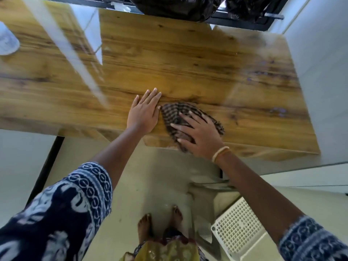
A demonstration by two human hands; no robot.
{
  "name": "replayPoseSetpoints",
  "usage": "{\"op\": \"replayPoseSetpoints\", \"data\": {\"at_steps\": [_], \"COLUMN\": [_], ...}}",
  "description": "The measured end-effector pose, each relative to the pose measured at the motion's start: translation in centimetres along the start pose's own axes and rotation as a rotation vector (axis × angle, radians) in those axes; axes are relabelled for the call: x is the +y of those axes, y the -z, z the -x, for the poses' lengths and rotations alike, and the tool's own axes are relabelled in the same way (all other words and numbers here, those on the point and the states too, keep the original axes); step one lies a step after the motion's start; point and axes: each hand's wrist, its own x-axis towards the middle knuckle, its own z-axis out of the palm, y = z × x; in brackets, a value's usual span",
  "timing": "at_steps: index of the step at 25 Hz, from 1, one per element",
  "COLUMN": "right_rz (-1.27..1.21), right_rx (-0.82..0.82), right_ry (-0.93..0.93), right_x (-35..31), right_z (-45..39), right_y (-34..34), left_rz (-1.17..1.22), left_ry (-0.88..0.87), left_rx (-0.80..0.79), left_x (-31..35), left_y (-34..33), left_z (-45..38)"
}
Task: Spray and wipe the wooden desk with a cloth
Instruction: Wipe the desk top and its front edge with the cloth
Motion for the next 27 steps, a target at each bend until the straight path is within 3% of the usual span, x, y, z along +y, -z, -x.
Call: {"op": "replayPoseSetpoints", "data": {"at_steps": [2,5,7,9,13,16,18,21,24,25,27], "right_rz": [-0.009,-0.020,-0.047,-0.049,-0.029,-0.039,-0.043,-0.111,-0.175,-0.165,-0.143], "right_rx": [0.042,0.134,0.128,0.134,0.065,0.001,0.051,0.086,0.037,0.025,0.016], "right_ry": [-0.134,-0.706,-1.007,-0.994,-0.493,-0.351,-0.529,-0.994,-1.335,-1.329,-1.117], "right_x": [3.8,7.6,5.3,0.3,-10.5,-9.5,-4.9,2.8,4.1,3.0,-0.3], "right_z": [2.8,6.6,5.5,2.2,-2.5,-1.5,0.8,5.9,4.8,2.9,-1.3], "right_y": [0.6,1.5,1.5,1.0,-1.6,-1.2,-0.4,1.3,2.5,2.4,1.6], "left_rz": [0.003,-0.020,-0.044,-0.035,-0.053,-0.047,-0.027,-0.034,-0.058,-0.084,-0.161], "left_ry": [-0.044,-0.058,-0.048,-0.051,-0.083,-0.115,-0.127,-0.125,-0.114,-0.112,-0.134], "left_rx": [0.000,0.044,0.057,0.048,0.015,-0.001,0.008,0.017,-0.017,-0.025,-0.008], "left_x": [-0.9,-2.4,-2.5,-2.5,-3.0,-3.0,-3.1,-2.8,-2.4,-2.1,-0.9], "left_y": [0.2,0.3,0.1,0.1,0.2,0.4,0.6,0.6,0.5,0.7,1.0], "left_z": [1.2,3.8,4.8,4.7,4.6,4.7,4.7,4.8,4.5,4.2,3.0]}}
